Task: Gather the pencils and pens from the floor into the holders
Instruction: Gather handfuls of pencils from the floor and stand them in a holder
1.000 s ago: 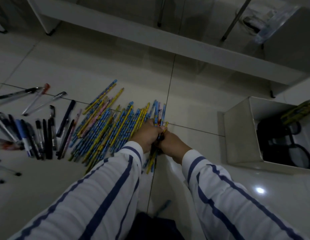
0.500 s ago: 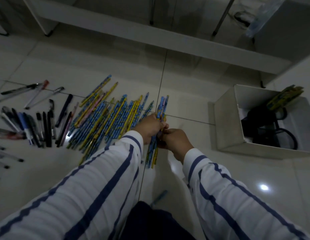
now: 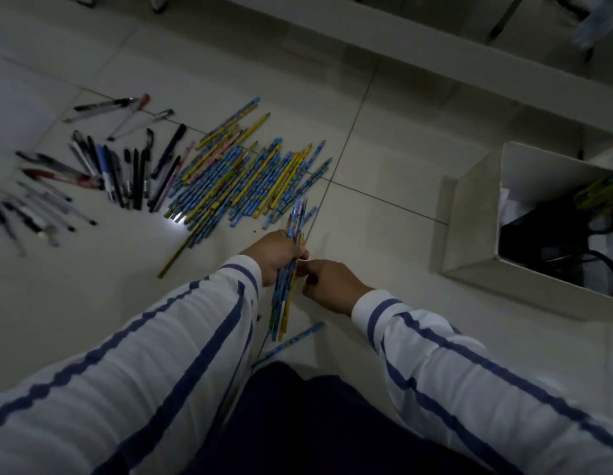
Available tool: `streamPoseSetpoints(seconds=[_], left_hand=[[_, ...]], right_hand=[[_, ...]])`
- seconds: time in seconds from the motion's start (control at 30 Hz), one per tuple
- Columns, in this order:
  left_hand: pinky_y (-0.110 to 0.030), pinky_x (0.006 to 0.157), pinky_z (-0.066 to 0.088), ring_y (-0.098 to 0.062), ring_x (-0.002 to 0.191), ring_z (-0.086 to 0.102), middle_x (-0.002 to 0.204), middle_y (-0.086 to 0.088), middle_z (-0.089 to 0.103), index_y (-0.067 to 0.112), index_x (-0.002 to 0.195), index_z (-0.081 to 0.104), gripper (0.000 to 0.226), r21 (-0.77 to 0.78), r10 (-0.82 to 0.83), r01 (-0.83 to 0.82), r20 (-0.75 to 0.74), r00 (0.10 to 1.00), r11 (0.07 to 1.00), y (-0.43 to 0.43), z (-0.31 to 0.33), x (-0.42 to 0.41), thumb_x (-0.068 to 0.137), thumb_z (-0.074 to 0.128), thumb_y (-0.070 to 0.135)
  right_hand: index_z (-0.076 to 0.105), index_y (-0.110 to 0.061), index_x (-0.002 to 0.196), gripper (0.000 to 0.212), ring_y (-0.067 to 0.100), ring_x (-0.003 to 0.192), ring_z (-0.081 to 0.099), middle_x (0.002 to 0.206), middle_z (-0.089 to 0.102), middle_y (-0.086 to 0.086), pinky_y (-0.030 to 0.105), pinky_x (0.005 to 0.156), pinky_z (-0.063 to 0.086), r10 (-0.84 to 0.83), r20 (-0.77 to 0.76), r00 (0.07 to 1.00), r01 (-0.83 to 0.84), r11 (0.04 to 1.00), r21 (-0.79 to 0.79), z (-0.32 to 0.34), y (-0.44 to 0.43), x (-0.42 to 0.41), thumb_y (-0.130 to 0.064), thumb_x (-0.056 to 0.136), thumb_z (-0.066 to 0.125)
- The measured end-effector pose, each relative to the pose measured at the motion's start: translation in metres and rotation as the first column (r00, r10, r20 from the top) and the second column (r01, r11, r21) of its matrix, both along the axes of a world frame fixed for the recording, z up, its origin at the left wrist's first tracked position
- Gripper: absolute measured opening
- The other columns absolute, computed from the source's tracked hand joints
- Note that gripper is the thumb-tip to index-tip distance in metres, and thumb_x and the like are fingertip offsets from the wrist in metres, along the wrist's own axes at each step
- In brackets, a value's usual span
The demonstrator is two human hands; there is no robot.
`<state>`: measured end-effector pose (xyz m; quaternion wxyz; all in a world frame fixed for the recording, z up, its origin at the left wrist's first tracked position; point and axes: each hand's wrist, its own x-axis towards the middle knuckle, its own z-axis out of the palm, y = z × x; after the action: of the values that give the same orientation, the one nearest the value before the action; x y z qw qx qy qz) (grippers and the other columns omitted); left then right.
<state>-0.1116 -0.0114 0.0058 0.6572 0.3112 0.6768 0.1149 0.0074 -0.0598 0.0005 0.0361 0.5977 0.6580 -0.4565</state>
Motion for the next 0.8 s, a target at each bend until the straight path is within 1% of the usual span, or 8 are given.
streamPoseSetpoints(seconds=[0.07,0.13,0.2,0.37,0.5,0.53,0.67,0.8], left_hand=[[-0.050,0.089,0.052,-0.031,0.088,0.061,0.098,-0.018,0.061,0.010,0.082,0.050,0.014,-0.017,0.052,-0.052,-0.007,0.999,0.999,-0.008,-0.006,-0.010,0.093,0.051,0.001],[-0.042,0.069,0.053,-0.023,0.073,0.060,0.085,-0.012,0.059,0.011,0.081,0.048,0.017,-0.026,0.109,-0.109,0.002,0.994,0.994,-0.016,-0.009,-0.019,0.095,0.047,0.001],[-0.034,0.061,0.048,-0.020,0.071,0.059,0.084,-0.008,0.058,0.012,0.084,0.048,0.016,-0.024,0.146,-0.146,-0.020,0.989,0.989,-0.021,-0.012,-0.029,0.097,0.045,0.003],[-0.038,0.072,0.048,-0.020,0.071,0.060,0.084,-0.008,0.060,0.010,0.091,0.051,0.008,-0.001,0.240,-0.241,-0.075,0.968,0.971,-0.025,-0.019,-0.044,0.097,0.047,0.010],[-0.038,0.071,0.049,-0.021,0.070,0.059,0.081,-0.009,0.059,0.011,0.079,0.052,0.019,0.024,0.284,-0.283,-0.083,0.955,0.959,-0.030,-0.024,-0.046,0.097,0.047,0.010],[-0.039,0.073,0.050,-0.022,0.070,0.058,0.081,-0.010,0.059,0.011,0.079,0.053,0.019,0.027,0.296,-0.295,-0.086,0.951,0.955,-0.031,-0.025,-0.046,0.097,0.048,0.009],[-0.034,0.063,0.047,-0.023,0.072,0.054,0.080,-0.011,0.056,0.010,0.081,0.053,0.017,0.054,0.361,-0.358,-0.051,0.931,0.932,-0.025,-0.023,-0.044,0.096,0.048,0.004],[-0.037,0.066,0.045,-0.022,0.067,0.052,0.087,-0.013,0.051,0.009,0.092,0.052,0.010,0.089,0.452,-0.451,0.008,0.892,0.888,-0.009,-0.017,-0.047,0.093,0.048,0.000]], right_hand=[[0.051,-0.013,0.132,0.043,0.031,0.113,0.055,0.129,0.057,0.014,0.028,0.089,0.042,0.099,-0.004,0.995,-0.099,0.995,0.023,-0.007,-0.010,-0.005,-0.010,0.090,0.051],[0.051,-0.009,0.130,0.040,0.033,0.111,0.055,0.128,0.055,0.017,0.033,0.090,0.044,0.202,-0.007,0.979,-0.202,0.979,0.015,-0.018,-0.022,-0.010,-0.012,0.090,0.051],[0.051,-0.008,0.131,0.041,0.032,0.115,0.053,0.132,0.050,0.016,0.035,0.094,0.044,0.306,-0.008,0.952,-0.306,0.952,0.011,-0.029,-0.033,-0.014,-0.014,0.091,0.052],[0.056,0.002,0.123,0.034,0.037,0.114,0.050,0.126,0.051,0.023,0.044,0.087,0.047,0.609,0.071,0.790,-0.612,0.778,0.143,-0.045,-0.048,-0.019,-0.006,0.091,0.051],[0.067,0.006,0.090,0.020,0.038,0.082,0.064,0.094,0.063,0.025,0.035,0.060,0.050,0.710,0.119,0.694,-0.716,0.663,0.218,-0.054,-0.055,-0.021,0.004,0.071,0.070],[0.067,0.007,0.089,0.019,0.039,0.080,0.064,0.093,0.063,0.026,0.035,0.059,0.050,0.718,0.115,0.686,-0.723,0.655,0.221,-0.060,-0.056,-0.021,0.006,0.071,0.068],[0.058,0.003,0.111,0.025,0.038,0.102,0.057,0.114,0.055,0.024,0.041,0.075,0.047,0.578,0.148,0.802,-0.597,0.779,0.193,-0.062,-0.051,-0.015,-0.001,0.088,0.048],[0.058,-0.004,0.107,0.024,0.033,0.102,0.058,0.114,0.059,0.016,0.033,0.079,0.047,0.189,0.194,0.963,-0.213,0.971,0.109,-0.042,-0.014,0.002,-0.017,0.088,0.051]])
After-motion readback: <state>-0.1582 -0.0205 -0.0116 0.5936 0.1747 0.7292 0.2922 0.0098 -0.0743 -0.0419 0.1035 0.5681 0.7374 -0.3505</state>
